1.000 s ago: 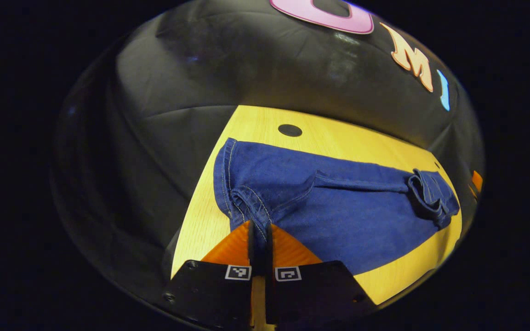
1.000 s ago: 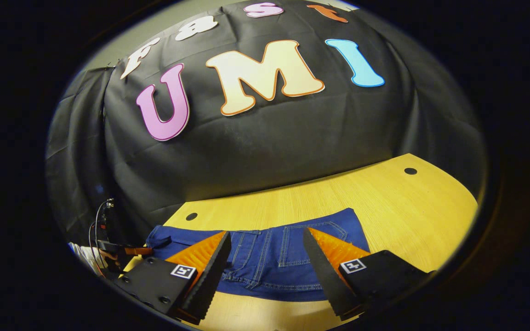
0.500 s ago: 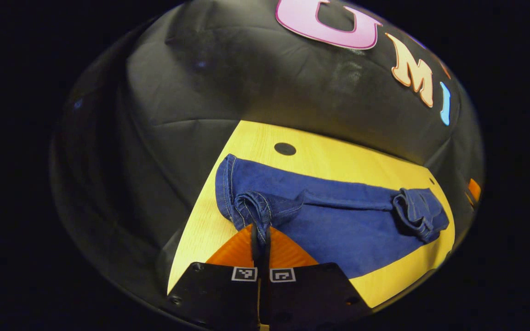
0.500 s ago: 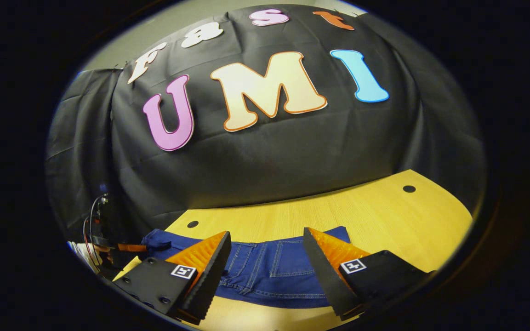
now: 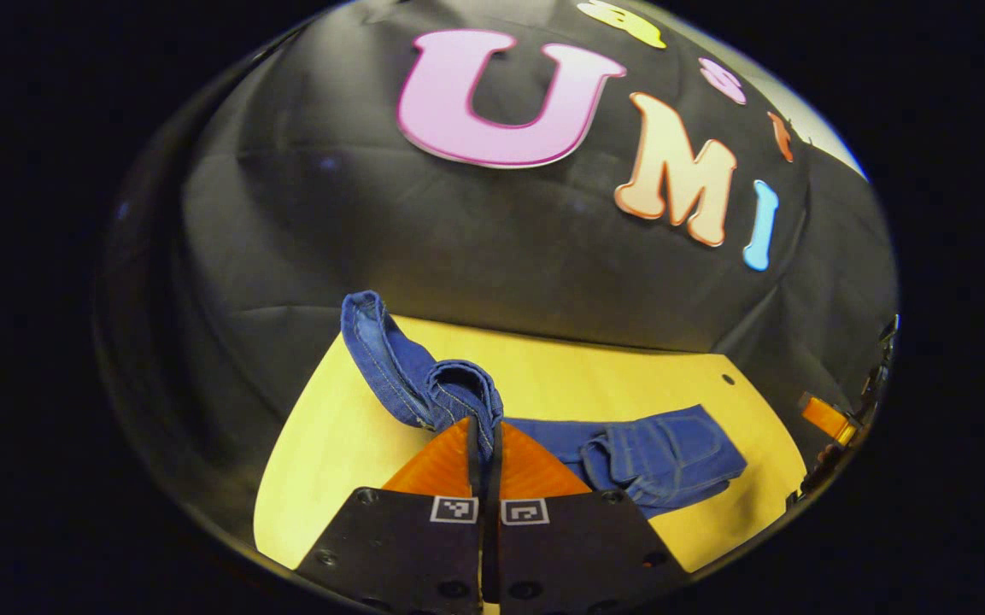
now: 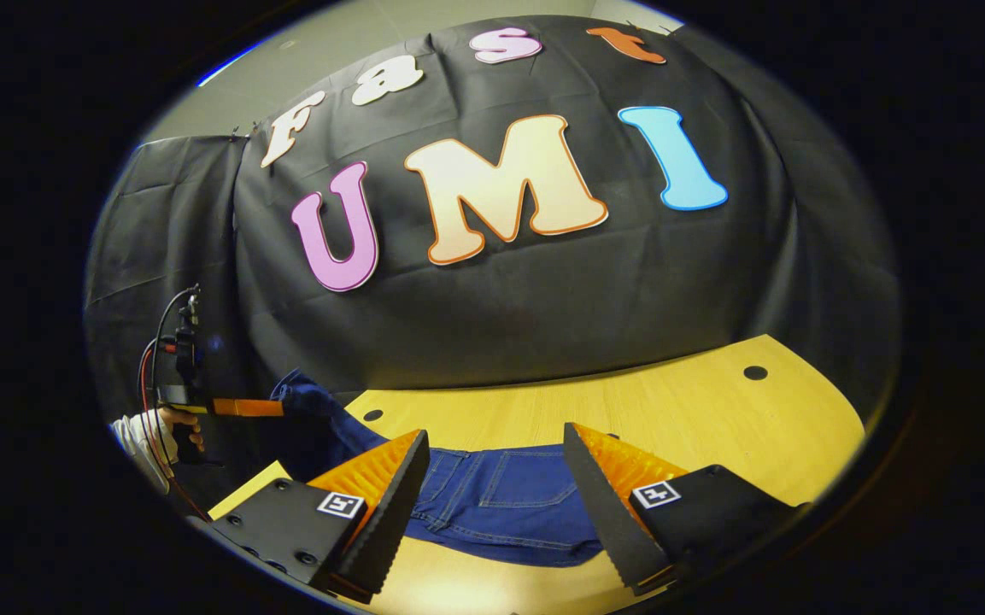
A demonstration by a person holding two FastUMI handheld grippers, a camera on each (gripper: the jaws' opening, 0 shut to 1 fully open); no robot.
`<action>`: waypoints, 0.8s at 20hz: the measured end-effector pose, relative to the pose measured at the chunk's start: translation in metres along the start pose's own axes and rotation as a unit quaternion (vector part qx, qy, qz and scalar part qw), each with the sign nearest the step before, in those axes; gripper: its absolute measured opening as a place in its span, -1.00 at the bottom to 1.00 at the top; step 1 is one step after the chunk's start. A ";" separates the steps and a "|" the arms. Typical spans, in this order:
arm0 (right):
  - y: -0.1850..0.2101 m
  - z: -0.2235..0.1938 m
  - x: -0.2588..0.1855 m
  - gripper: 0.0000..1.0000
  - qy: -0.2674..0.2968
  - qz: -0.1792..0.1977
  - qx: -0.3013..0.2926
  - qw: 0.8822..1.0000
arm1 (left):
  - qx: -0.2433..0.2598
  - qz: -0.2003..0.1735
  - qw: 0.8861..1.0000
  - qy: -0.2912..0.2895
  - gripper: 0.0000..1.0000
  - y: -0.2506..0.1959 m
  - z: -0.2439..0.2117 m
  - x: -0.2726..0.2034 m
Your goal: Grasp the waist and the cuffs of the jeans and fold them to make the two legs overlap; first hold the waist and fold one-third of the jeans toward the cuffs, then hold the cuffs and fold the remaining one-third in the same direction to finish folding.
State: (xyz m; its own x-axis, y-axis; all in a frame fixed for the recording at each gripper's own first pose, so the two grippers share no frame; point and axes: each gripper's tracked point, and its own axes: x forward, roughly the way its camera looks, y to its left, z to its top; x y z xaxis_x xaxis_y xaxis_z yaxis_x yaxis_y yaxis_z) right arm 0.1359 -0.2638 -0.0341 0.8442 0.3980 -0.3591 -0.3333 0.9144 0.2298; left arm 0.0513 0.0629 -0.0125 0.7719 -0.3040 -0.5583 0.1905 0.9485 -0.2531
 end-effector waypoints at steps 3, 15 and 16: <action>-0.020 0.009 -0.016 0.95 -0.006 0.000 -0.002 1.000 | 0.010 -0.022 1.000 -0.009 -1.00 -0.043 0.010 0.005; -0.123 0.023 -0.075 0.95 -0.010 -0.046 0.001 0.999 | 0.054 -0.119 0.991 0.013 -1.00 -0.230 -0.033 0.070; -0.129 0.023 -0.078 0.95 -0.008 -0.049 0.000 0.999 | 0.055 -0.127 0.990 0.022 -1.00 -0.245 -0.045 0.076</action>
State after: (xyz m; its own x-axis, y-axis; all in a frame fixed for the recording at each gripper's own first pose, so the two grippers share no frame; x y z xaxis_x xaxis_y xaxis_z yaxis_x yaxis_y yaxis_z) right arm 0.1224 -0.4148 -0.0151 0.8795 0.3054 -0.3650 -0.2485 0.9488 0.1952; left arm 0.0360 -0.1968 -0.0286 0.6640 -0.5355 -0.5219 0.4423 0.8440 -0.3033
